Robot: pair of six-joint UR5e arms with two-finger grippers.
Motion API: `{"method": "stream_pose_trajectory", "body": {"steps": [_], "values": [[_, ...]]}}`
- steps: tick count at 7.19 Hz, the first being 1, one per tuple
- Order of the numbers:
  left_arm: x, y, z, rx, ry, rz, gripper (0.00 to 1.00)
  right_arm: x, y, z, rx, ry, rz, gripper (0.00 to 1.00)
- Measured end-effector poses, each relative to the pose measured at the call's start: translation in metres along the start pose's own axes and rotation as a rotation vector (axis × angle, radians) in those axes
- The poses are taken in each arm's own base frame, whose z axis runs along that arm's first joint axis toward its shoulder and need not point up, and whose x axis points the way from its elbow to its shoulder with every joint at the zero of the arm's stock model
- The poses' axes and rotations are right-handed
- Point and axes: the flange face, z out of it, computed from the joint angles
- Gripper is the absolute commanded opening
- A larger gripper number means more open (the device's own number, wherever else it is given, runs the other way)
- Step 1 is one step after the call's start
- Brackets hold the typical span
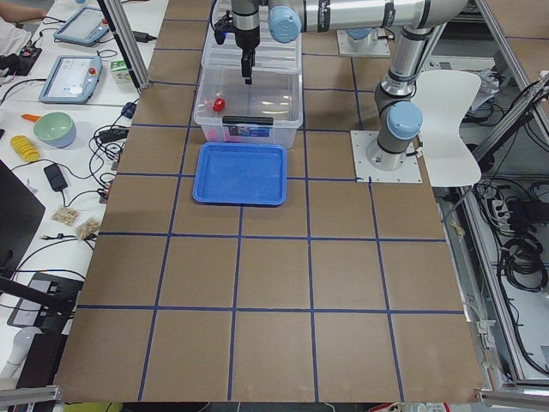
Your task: Place red block in blue tray from box
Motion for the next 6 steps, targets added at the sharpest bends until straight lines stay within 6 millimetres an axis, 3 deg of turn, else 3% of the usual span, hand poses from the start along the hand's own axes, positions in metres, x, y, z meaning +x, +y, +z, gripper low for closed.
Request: {"method": "stream_pose_trajectory", "body": {"steps": [2, 4, 6], "values": [[0.001, -0.015, 0.030, -0.023, 0.006, -0.001, 0.84, 0.006, 0.002, -0.001, 0.000, -0.001, 0.005, 1.00], [0.003, -0.026, 0.081, -0.017, 0.007, -0.001, 0.83, 0.006, 0.002, -0.004, 0.004, 0.003, 0.006, 1.00], [0.005, -0.030, 0.130, -0.024, 0.009, 0.006, 0.78, 0.001, 0.002, -0.024, 0.026, 0.006, 0.007, 1.00]]}}
